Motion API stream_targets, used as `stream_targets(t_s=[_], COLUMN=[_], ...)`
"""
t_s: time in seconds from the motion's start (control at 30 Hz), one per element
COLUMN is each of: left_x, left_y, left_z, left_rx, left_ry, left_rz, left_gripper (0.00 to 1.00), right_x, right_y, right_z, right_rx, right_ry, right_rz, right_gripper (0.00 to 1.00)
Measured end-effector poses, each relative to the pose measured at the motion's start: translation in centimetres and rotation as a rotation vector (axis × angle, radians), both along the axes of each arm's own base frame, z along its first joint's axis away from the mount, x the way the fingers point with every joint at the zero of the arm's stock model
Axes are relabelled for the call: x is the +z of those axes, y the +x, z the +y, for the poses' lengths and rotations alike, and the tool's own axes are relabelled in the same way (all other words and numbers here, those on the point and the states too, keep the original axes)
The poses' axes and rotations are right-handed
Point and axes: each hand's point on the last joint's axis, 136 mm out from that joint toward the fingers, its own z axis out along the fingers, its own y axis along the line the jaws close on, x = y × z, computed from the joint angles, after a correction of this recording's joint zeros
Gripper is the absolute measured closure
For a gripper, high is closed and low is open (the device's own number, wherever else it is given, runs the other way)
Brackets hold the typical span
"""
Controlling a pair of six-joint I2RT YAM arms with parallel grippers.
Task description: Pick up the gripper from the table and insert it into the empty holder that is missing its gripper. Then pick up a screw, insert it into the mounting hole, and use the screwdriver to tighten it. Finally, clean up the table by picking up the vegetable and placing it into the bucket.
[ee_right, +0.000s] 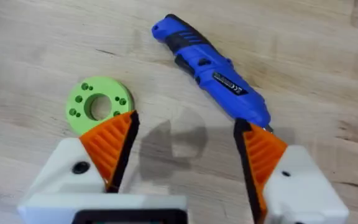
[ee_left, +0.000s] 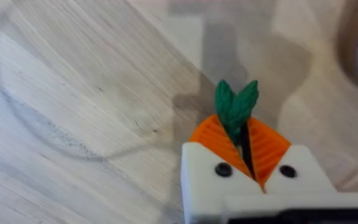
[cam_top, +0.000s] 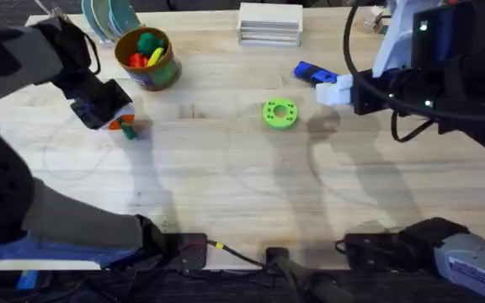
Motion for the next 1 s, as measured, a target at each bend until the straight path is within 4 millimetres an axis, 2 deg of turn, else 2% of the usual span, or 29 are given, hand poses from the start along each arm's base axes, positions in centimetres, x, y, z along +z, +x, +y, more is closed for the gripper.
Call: stream_targets(t_s=[0.13,0.3,0.37,0.43,0.67,1.0], left_x=[3.6,10.3,12.1,12.8,13.2,17.1], left_y=[1.1,4.1,5.2,6.0,8.4,13.1], left_z=[0.4,0.9,0.8,0.4,-1.2,-4.2], left_rx=[0.000,-0.011,-0.023,-0.038,-0.098,-0.234], left_ry=[0.024,0.072,0.072,0.054,-0.042,-0.088], left_rz=[-0.070,-0.285,-0.363,-0.408,-0.504,-0.742], left_gripper=[0.982,0.982,0.982,0.982,0.982,0.977], right_x=[0.0,0.0,0.0,0.0,-0.1,-0.1], right_y=[0.0,0.0,0.0,0.0,-0.1,-0.1], right_z=[0.0,0.0,0.0,0.0,0.0,0.0], right_rx=[0.000,0.000,0.000,0.000,0.000,0.000], right_ry=[0.000,0.000,0.000,0.000,-0.002,-0.002], right_rz=[0.000,0.000,0.000,0.000,0.007,0.008], right_gripper=[0.022,0.021,0.021,0.022,0.022,0.022])
